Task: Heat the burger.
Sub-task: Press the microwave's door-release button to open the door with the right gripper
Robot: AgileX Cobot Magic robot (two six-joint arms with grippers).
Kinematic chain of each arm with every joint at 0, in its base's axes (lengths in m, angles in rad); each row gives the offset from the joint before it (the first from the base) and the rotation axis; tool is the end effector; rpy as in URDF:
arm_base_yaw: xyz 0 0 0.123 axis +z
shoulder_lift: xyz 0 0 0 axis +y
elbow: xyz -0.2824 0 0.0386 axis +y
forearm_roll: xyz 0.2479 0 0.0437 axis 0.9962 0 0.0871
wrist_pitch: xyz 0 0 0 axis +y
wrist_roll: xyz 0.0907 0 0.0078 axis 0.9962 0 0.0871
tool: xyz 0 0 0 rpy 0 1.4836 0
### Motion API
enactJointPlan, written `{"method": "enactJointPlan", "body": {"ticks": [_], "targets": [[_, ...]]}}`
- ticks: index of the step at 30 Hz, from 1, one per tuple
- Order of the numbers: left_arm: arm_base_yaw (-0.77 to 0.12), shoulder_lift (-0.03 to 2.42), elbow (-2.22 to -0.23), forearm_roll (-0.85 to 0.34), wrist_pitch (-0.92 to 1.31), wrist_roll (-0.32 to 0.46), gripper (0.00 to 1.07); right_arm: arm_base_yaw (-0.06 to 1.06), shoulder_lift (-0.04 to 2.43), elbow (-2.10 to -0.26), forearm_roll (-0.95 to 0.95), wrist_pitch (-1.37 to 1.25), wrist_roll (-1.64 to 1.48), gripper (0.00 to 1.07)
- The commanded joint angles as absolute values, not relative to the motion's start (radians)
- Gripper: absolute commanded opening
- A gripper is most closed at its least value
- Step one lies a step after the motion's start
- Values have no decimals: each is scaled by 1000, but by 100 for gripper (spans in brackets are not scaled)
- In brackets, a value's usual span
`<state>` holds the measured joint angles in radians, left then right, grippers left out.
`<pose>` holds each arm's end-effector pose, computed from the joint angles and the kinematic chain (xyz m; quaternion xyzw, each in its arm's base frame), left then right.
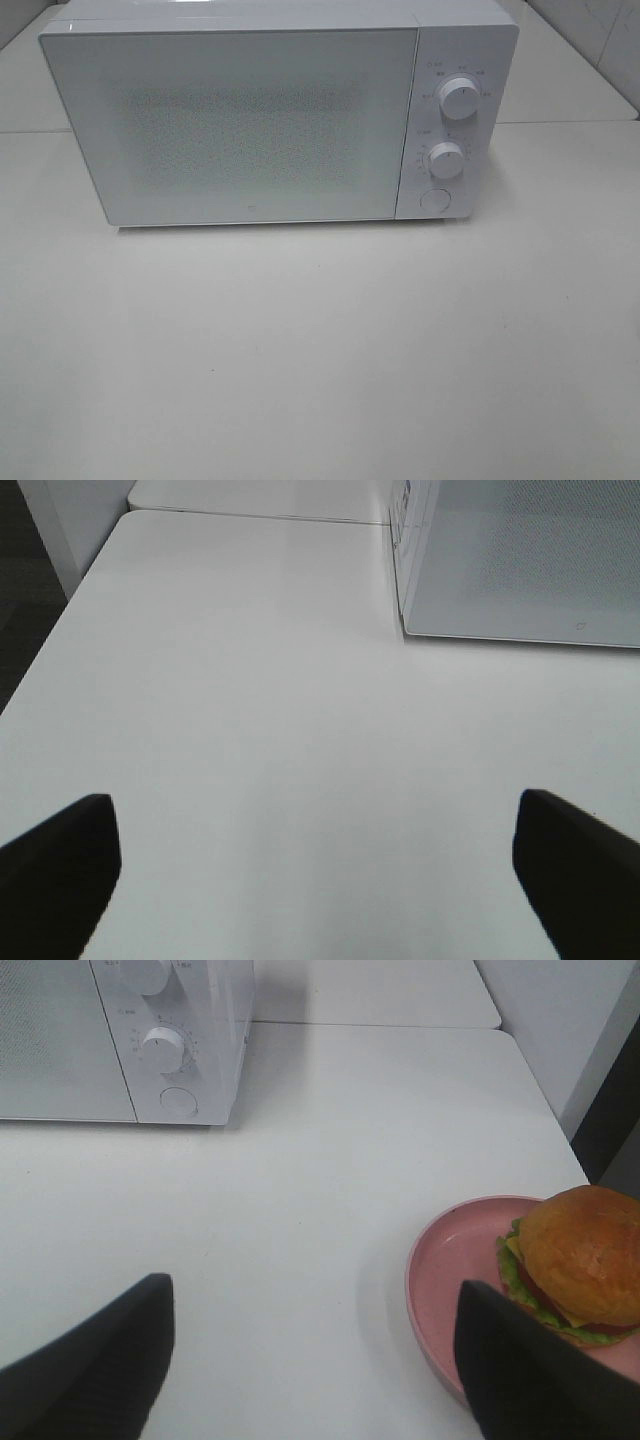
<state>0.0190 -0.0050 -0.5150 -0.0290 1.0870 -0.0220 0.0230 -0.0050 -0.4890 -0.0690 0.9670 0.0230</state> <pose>-0.0084 -0.0025 0.2792 -0.0166 0.8546 -0.0153 0.5188 -0.0007 -0.0052 0.2820 -0.0004 0.8291 -0.0216 0.5587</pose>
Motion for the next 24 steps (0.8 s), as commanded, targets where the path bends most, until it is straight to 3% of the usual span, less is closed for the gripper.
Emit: {"method": "enactJointPlan", "body": {"ticks": [1, 24], "targets": [[20, -22, -515, -28, 1071, -20, 102, 25, -33, -489, -75, 963, 22, 76], [20, -22, -515, -28, 1071, -20, 102, 25, -33, -490, -74, 960, 22, 76]]}}
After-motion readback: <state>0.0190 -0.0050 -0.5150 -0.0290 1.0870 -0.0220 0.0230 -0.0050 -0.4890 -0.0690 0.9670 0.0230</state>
